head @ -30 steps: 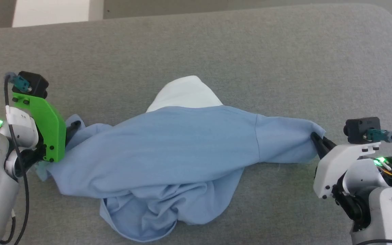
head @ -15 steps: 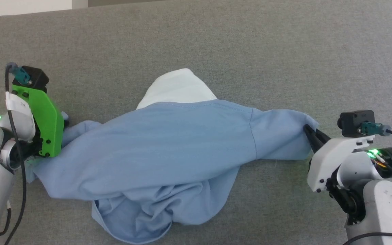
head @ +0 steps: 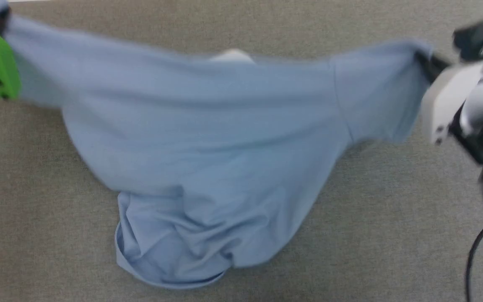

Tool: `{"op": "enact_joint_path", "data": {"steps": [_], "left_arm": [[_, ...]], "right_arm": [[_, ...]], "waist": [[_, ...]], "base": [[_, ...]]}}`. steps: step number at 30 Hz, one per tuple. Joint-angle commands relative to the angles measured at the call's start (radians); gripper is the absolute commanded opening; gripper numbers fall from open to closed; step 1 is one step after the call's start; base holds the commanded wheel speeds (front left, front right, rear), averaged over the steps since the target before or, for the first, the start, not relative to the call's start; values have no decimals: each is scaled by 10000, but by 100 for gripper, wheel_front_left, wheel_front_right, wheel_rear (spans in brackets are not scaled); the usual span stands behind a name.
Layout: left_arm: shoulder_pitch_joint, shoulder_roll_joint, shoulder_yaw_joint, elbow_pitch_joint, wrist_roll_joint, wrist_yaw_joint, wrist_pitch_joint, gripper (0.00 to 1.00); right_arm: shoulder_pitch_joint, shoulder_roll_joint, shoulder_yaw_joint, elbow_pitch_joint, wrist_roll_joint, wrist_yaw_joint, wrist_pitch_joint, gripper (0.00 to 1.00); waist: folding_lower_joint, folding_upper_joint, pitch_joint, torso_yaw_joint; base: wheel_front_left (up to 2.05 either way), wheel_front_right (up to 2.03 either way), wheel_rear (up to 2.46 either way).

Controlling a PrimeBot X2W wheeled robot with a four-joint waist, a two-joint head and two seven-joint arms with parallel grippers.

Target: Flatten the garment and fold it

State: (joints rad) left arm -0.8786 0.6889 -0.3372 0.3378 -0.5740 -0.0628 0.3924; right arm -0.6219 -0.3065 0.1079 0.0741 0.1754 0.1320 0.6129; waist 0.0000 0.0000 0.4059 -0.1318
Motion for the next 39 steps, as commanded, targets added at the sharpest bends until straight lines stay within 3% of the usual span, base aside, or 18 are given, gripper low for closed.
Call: {"op": "enact_joint_path", "data": {"steps": [1,8,15,19,23,27,33,39], "left_arm": [[-422,-36,217,-61,59,192,-369,0],[-2153,-411,1272,-334,175,1216,-1996,0],[-4382,-965,2244,-517,348,2500,-3512,0],[-5315,-1211,2656,-658,313,2720,-4521,0],[-5547,-1318,2694,-572,247,2482,-5130,0],[-4896,-1308,2385,-93,162,2032,-5069,0],[-2894,-1330,1844,812,-163,1406,-4429,0],[-66,-1332,1315,977,-824,794,-3180,0]], "right_arm": [[-666,-220,108,152,148,-13,62,0],[-3937,-668,159,1021,75,-13,-299,0],[-7212,-157,-645,1819,-1034,-13,-1826,0],[-8619,155,-1204,2031,-1843,-13,-2940,0],[-9372,249,-1509,2448,-2336,-13,-3943,0],[-9101,284,-1408,3162,-2120,-13,-4304,0],[-7066,95,-499,3868,-934,-13,-4450,0],[-4104,-219,160,3647,579,-13,-4243,0]], "waist": [[0,0,213,124],[0,0,942,333],[0,0,1599,453],[0,0,1716,510],[0,0,1645,639],[0,0,1421,739],[0,0,904,857],[0,0,46,1000]], "base": [[0,0,0],[0,0,0],[0,0,0],[0,0,0],[0,0,0],[0,0,0],[0,0,0],[0,0,0]]}}
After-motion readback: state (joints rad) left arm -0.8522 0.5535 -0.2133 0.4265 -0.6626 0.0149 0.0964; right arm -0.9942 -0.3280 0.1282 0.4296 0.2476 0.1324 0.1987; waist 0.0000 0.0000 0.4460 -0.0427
